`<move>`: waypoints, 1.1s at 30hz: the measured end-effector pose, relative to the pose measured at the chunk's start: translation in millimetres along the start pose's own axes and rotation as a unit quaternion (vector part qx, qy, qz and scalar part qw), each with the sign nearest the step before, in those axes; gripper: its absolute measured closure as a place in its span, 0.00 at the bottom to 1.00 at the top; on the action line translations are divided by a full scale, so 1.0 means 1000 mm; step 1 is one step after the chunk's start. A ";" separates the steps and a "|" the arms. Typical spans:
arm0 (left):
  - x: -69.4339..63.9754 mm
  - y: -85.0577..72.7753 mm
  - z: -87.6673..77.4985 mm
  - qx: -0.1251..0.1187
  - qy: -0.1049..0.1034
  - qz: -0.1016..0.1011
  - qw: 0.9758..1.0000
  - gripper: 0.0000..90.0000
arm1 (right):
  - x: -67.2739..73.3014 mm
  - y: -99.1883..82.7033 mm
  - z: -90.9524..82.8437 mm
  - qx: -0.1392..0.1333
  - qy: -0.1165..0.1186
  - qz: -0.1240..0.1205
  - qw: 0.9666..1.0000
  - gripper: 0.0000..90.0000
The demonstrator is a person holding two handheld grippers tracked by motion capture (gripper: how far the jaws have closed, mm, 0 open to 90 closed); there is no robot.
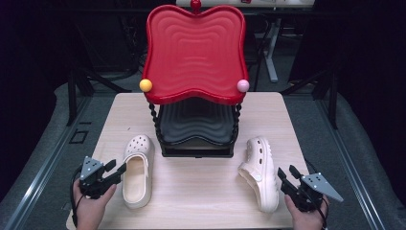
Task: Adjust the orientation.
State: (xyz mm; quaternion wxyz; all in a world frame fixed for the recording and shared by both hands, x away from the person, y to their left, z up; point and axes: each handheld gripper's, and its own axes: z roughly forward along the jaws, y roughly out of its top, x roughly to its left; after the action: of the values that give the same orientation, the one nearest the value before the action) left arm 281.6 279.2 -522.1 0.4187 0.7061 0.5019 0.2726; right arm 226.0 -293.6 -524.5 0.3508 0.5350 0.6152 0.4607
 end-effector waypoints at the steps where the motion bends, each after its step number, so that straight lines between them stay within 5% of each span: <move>1: -0.002 0.002 0.003 0.003 0.000 0.006 1.000 0.61 | -0.001 0.000 0.000 -0.002 0.000 0.004 1.000 0.60; 9: -0.012 0.000 0.025 0.037 0.044 0.042 0.997 0.63 | -0.004 -0.001 0.000 0.000 -0.013 0.012 1.000 0.60; 19: -0.011 -0.004 0.024 0.033 0.055 0.029 0.998 0.79 | 0.000 0.000 0.002 -0.001 -0.014 0.007 1.000 0.59; 27: -0.013 -0.003 0.022 0.036 0.057 0.044 0.997 0.83 | 0.001 0.000 0.002 -0.004 -0.017 0.001 1.000 0.58; 33: -0.013 -0.006 0.011 0.038 0.036 0.056 0.997 0.84 | 0.001 0.002 0.000 -0.005 -0.023 0.001 1.000 0.57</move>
State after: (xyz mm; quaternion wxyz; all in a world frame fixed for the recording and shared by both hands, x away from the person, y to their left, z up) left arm 283.1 264.3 -532.6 0.3571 0.7386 0.4861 0.3012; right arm 226.3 -292.2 -522.2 0.3670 0.5441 0.6041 0.4519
